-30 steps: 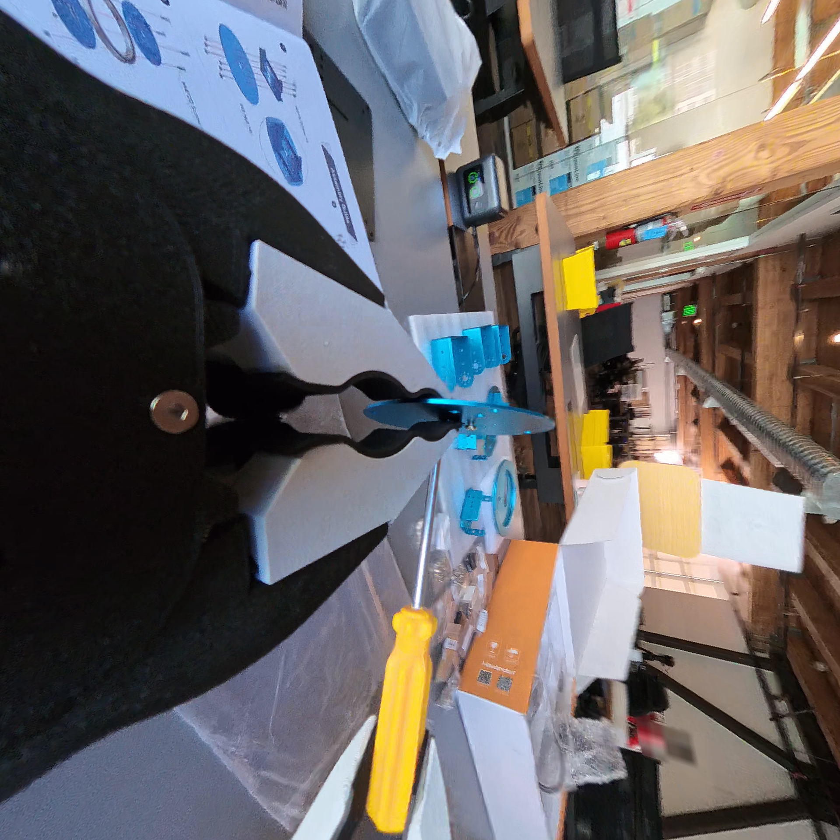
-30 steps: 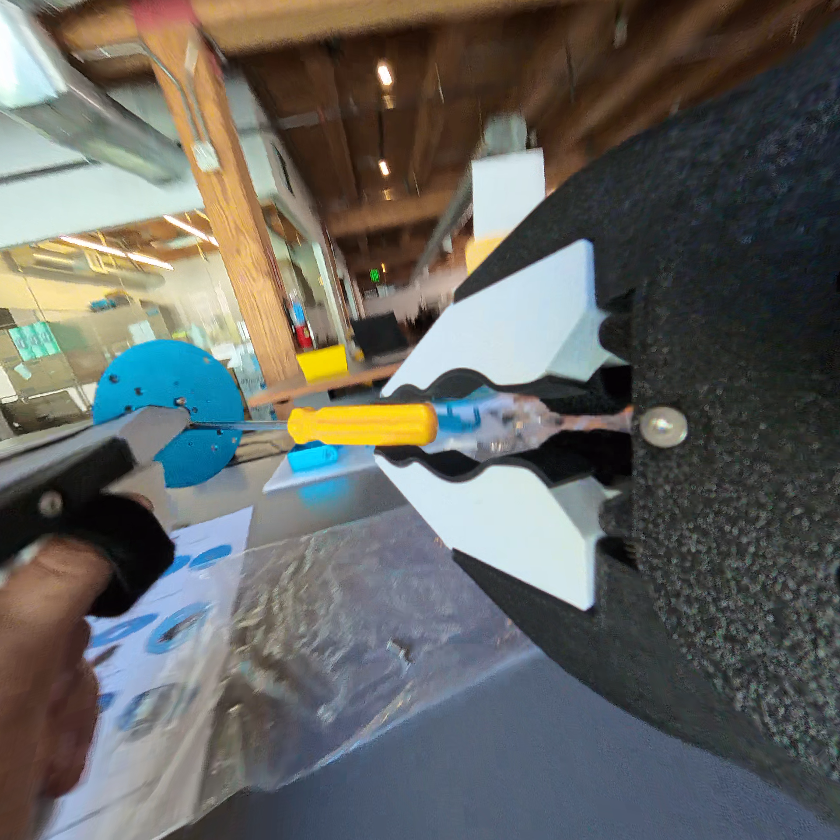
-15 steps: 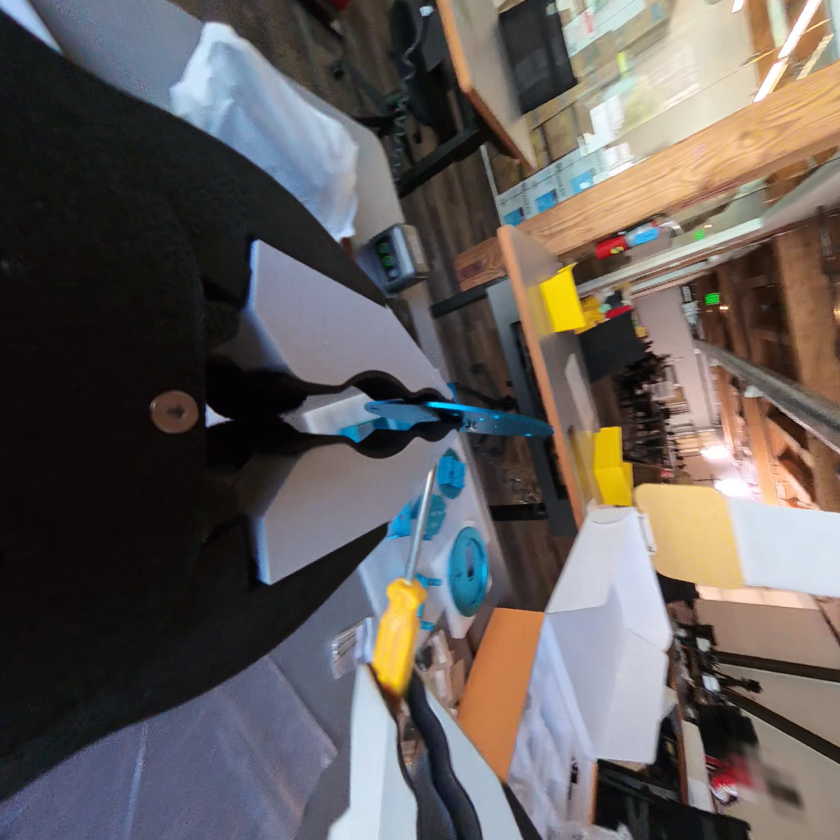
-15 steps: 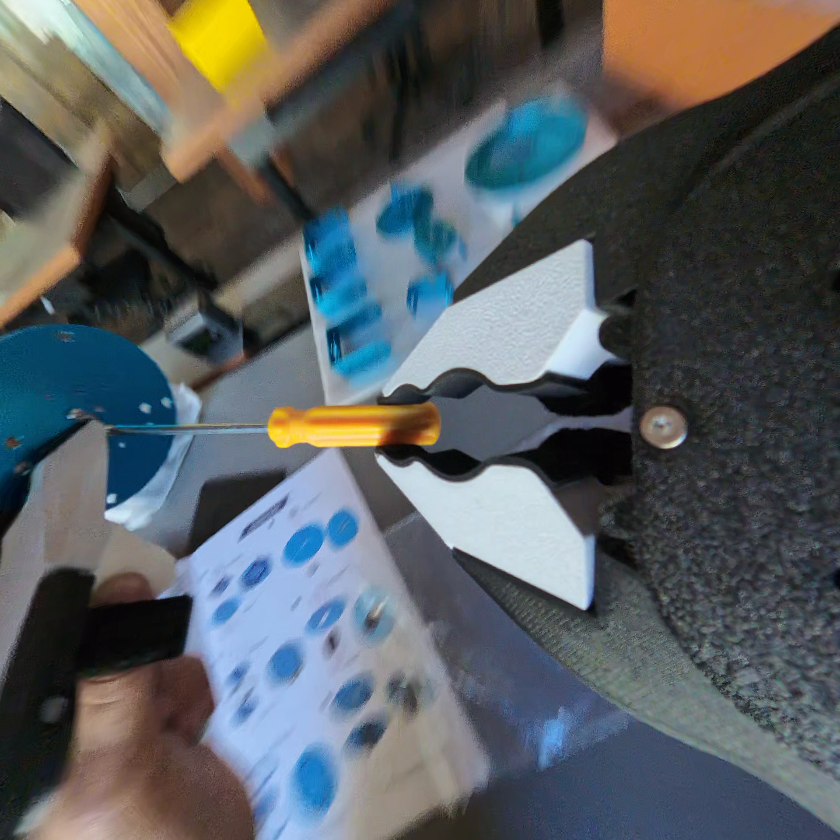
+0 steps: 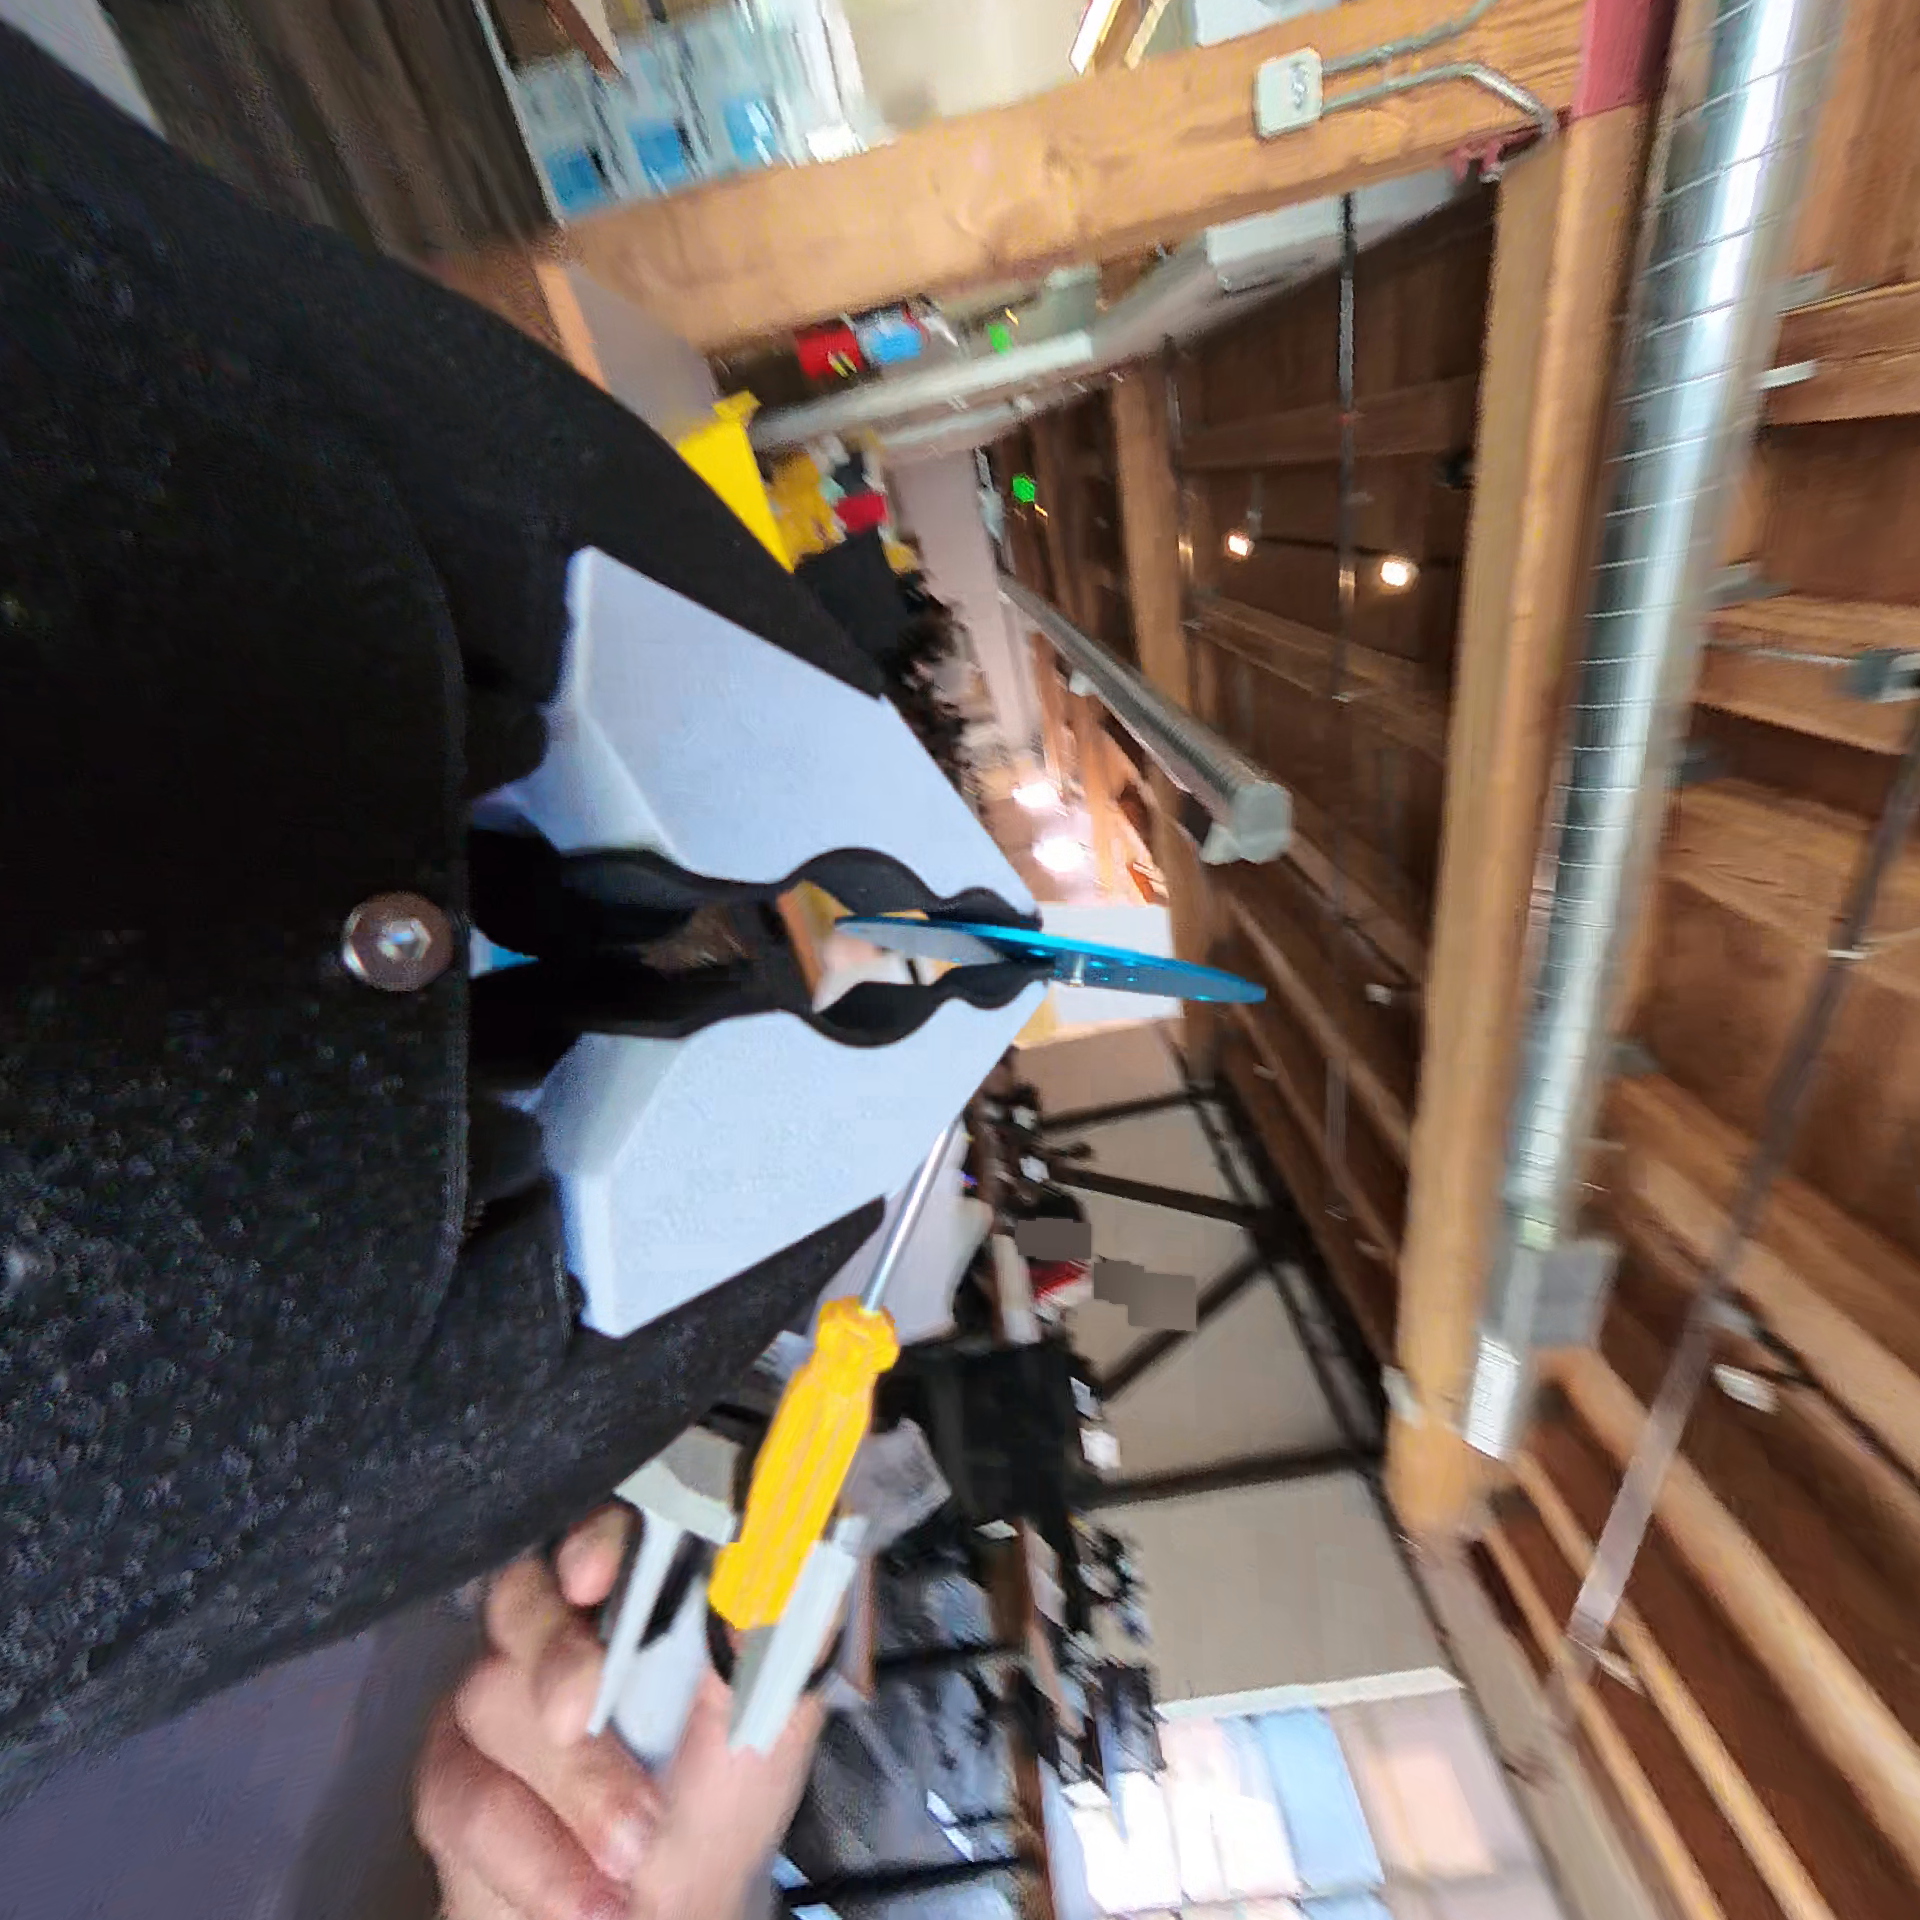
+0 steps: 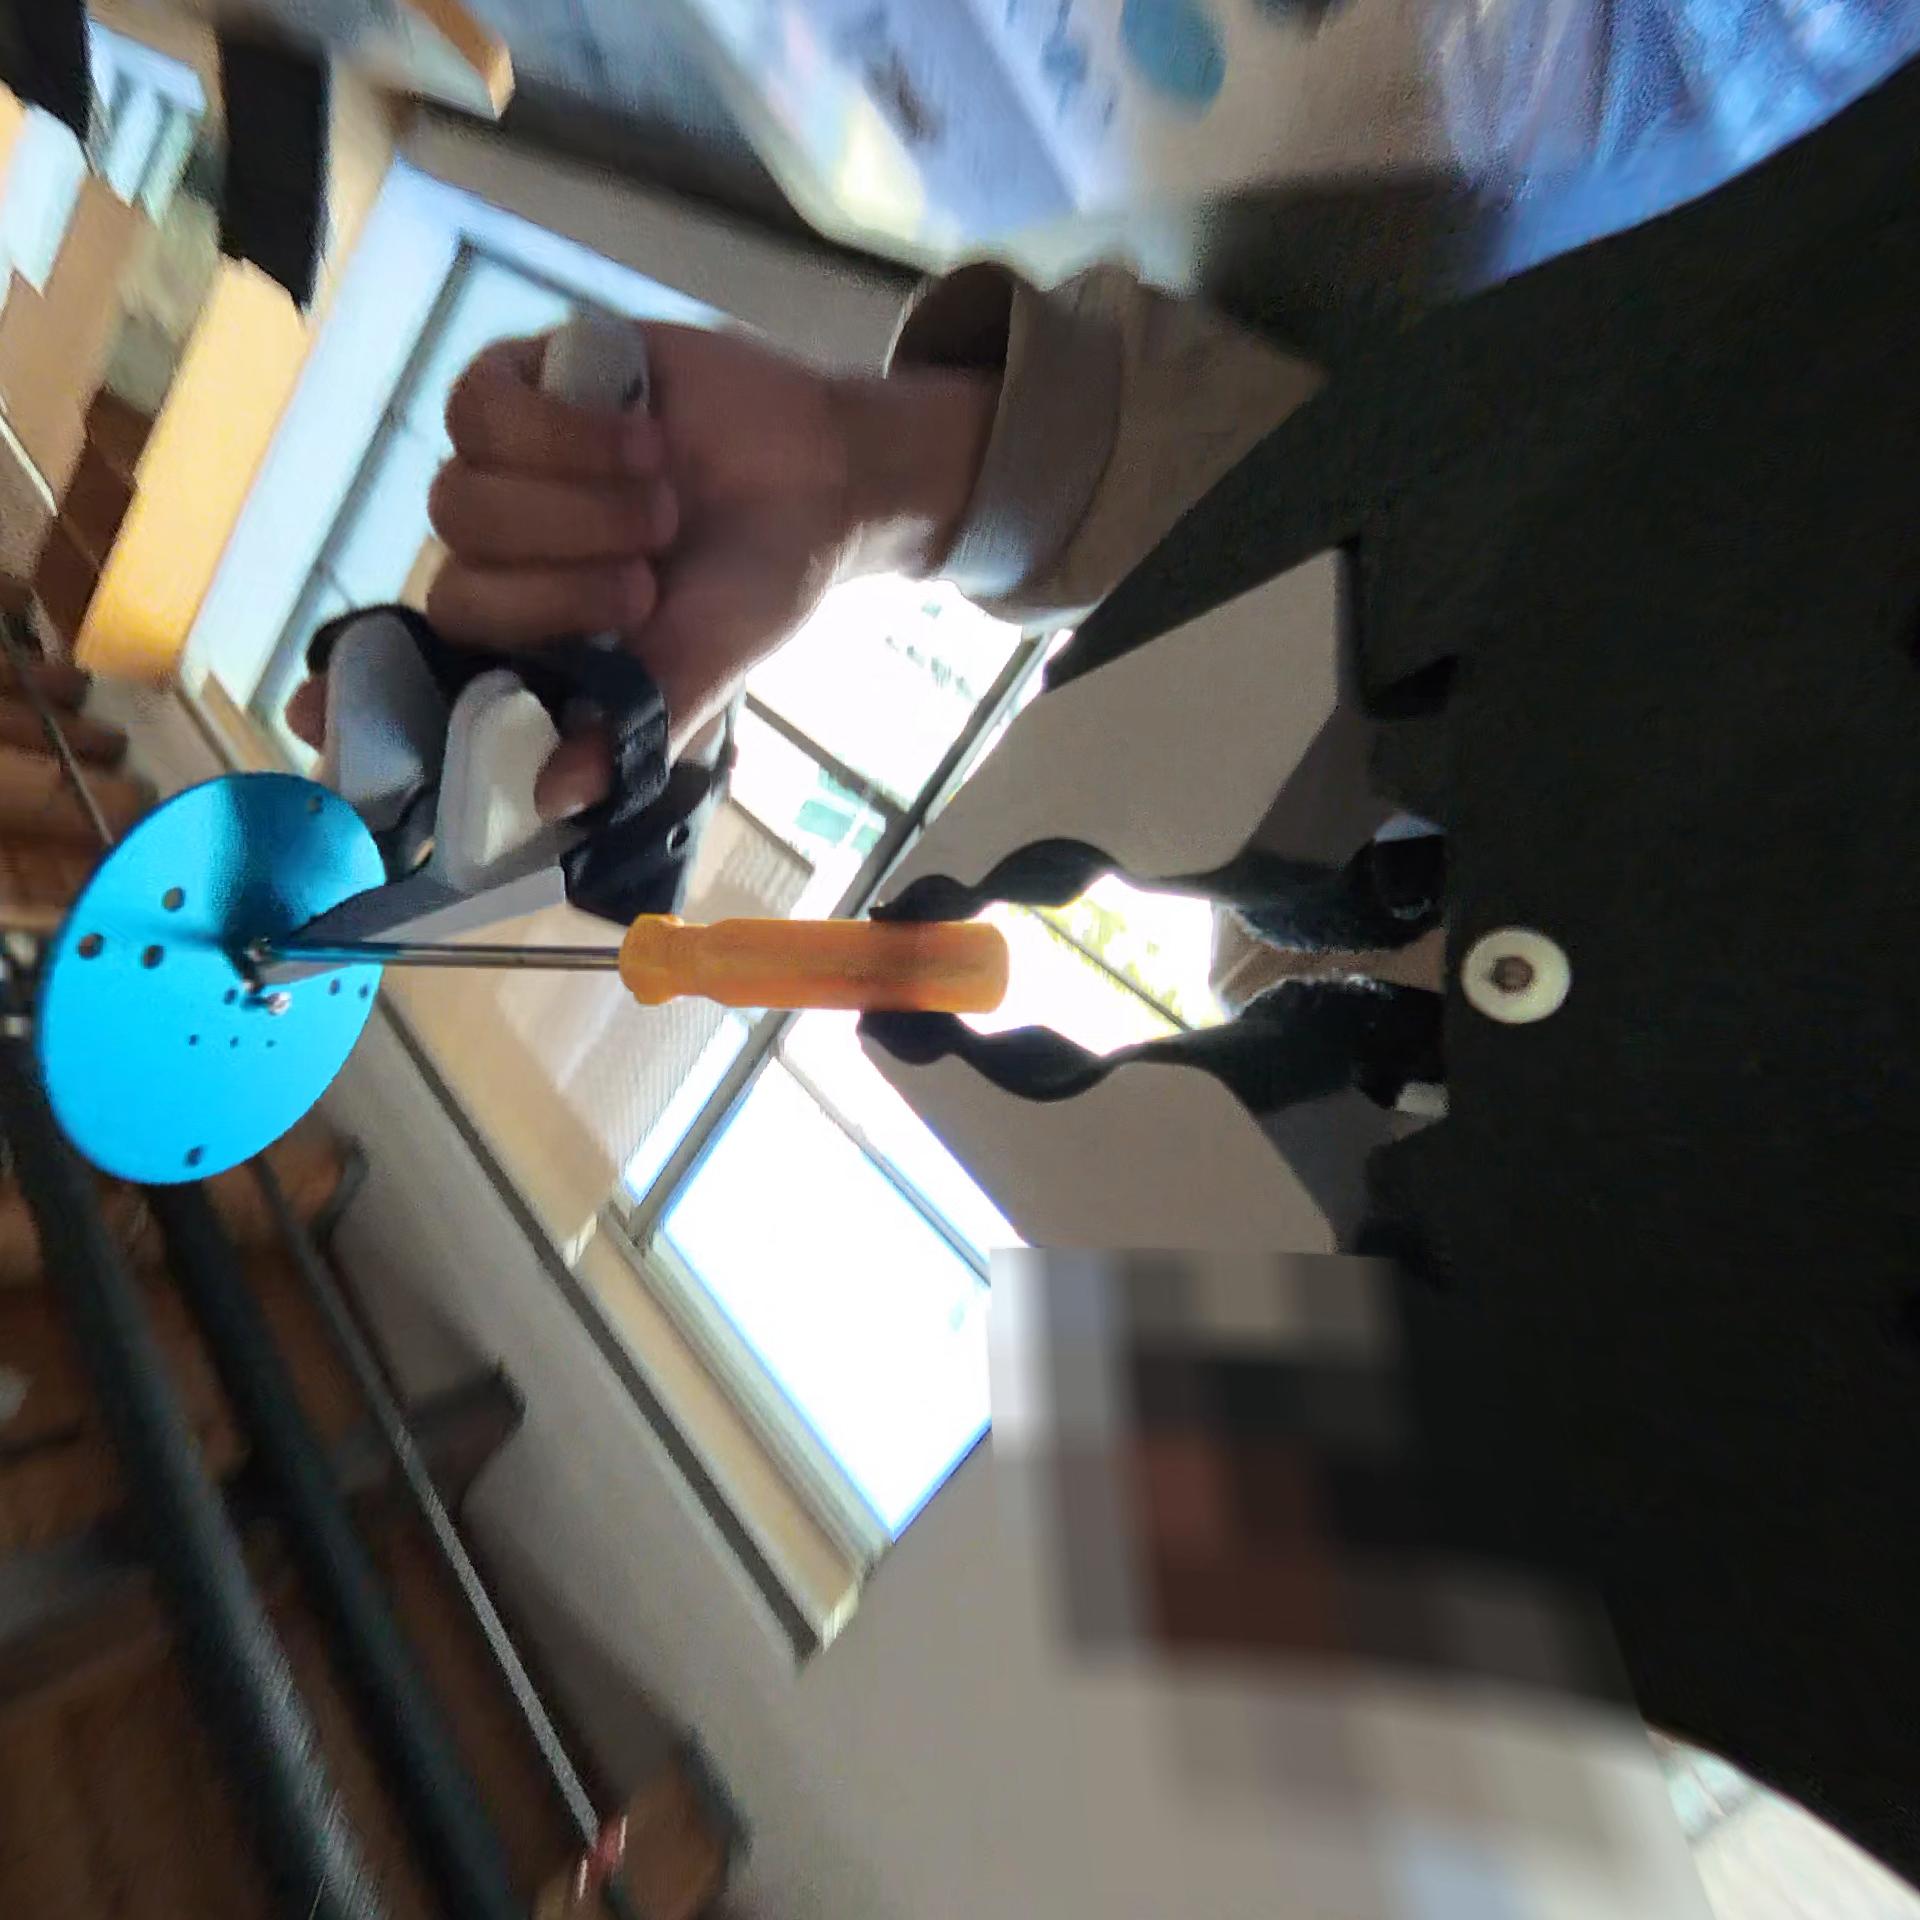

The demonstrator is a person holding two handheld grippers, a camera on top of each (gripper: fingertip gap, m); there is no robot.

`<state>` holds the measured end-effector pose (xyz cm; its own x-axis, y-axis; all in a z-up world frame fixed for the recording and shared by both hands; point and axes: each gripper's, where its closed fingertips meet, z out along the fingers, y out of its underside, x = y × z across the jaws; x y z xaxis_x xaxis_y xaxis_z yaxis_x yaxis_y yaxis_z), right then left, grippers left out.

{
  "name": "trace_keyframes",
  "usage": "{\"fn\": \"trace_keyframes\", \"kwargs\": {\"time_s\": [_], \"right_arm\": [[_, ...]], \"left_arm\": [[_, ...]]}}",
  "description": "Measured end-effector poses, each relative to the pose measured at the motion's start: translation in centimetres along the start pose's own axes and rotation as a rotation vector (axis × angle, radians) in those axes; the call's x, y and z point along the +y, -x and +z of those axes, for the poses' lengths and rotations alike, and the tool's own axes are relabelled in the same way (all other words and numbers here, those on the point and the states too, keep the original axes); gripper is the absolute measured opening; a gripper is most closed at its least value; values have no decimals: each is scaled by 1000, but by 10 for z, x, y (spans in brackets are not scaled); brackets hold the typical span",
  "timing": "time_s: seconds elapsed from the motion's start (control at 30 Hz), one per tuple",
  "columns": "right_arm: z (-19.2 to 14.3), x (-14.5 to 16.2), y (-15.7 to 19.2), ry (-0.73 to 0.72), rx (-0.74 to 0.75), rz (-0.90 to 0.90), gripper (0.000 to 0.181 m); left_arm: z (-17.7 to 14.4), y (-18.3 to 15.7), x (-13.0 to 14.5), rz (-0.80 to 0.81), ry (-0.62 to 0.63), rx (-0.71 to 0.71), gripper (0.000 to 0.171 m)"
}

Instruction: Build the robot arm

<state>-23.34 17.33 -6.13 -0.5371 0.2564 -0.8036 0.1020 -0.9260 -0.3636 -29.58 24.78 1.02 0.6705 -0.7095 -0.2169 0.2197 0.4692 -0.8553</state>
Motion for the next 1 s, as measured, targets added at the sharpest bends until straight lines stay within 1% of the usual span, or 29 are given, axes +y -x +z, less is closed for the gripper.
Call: {"fn": "trace_keyframes", "kwargs": {"time_s": [0.17,0.33,0.43,0.5,0.57,0.67,0.83,0.93,1.0], "right_arm": [[59,24,30,32,-280,101,16],[120,58,59,35,-508,153,15],[150,82,71,50,-625,180,15],[168,99,76,80,-702,231,15],[185,112,78,74,-753,234,15],[197,122,77,67,-829,279,15],[197,131,72,33,-829,248,15],[191,138,64,35,-757,250,15],[178,141,60,36,-654,193,15]], "left_arm": [[-20,-7,-72,-136,-297,114,6],[-42,-19,-136,-189,-533,258,6],[-63,-30,-170,-221,-682,360,6],[-80,-37,-189,-246,-772,424,6],[-94,-40,-203,-257,-833,461,6],[-106,-45,-216,-244,-865,462,5],[-109,-48,-219,-163,-808,367,5],[-106,-38,-213,-165,-751,301,5],[-98,-26,-199,-181,-664,230,5]]}}
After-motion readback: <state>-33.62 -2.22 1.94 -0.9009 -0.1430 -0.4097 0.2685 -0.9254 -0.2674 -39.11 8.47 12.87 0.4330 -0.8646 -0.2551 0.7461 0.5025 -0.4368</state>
